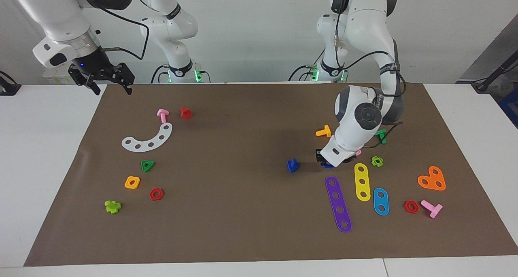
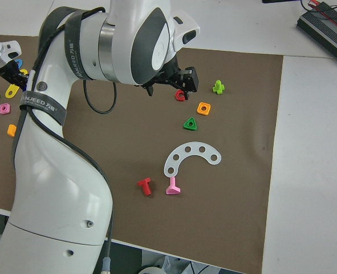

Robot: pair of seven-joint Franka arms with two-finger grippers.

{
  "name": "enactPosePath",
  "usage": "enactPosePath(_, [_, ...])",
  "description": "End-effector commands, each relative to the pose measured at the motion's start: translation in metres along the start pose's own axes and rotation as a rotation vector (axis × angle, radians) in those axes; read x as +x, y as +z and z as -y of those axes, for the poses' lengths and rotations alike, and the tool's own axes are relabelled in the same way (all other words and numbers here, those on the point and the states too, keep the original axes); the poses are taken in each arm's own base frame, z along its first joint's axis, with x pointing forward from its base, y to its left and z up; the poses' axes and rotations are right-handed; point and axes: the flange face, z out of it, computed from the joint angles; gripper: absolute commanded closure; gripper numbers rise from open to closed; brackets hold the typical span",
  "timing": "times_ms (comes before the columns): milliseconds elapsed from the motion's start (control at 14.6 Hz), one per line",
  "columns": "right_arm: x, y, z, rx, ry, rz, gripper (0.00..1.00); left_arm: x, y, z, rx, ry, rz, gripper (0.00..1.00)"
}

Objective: Unscrew and place screws in storage area

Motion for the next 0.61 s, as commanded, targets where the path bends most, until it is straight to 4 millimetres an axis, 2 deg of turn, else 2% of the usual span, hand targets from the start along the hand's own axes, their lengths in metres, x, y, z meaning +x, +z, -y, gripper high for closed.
enactPosePath(0, [-0.006,-0.001,0.002,0.026,0.01,-0.008,0.0,-0.016,0.019,0.013,-0.024,0.011,0.016,0.84])
enactPosePath(137, [-0.006,-0.001,0.002,0.026,0.01,-0.008,0.0,-0.028,0.035,0.011,-0.021,0.001,0.004,0.82])
enactPosePath(205, [-0.006,-0.001,0.002,0.026,0.01,-0.008,0.0,-0.033,0.042,0.01,-0.02,-0.002,-0.01,0.69])
enactPosePath(273, [-0.006,-0.001,0.002,0.026,0.01,-0.008,0.0,-0.033,0.045,0.009,-0.02,-0.011,-0.022,0.54])
enactPosePath(341, [-0.006,-0.001,0.002,0.026,0.01,-0.008,0.0,-0.033,0.044,0.009,-0.021,-0.02,-0.027,0.22])
enactPosePath(410, [-0.006,-0.001,0.002,0.026,0.01,-0.008,0.0,-0.032,0.042,0.01,-0.02,-0.018,-0.028,0.0])
enactPosePath(546, [-0.006,-0.001,0.004,0.026,0.004,-0.008,0.0,-0.028,0.035,0.009,-0.021,-0.013,-0.034,0.0])
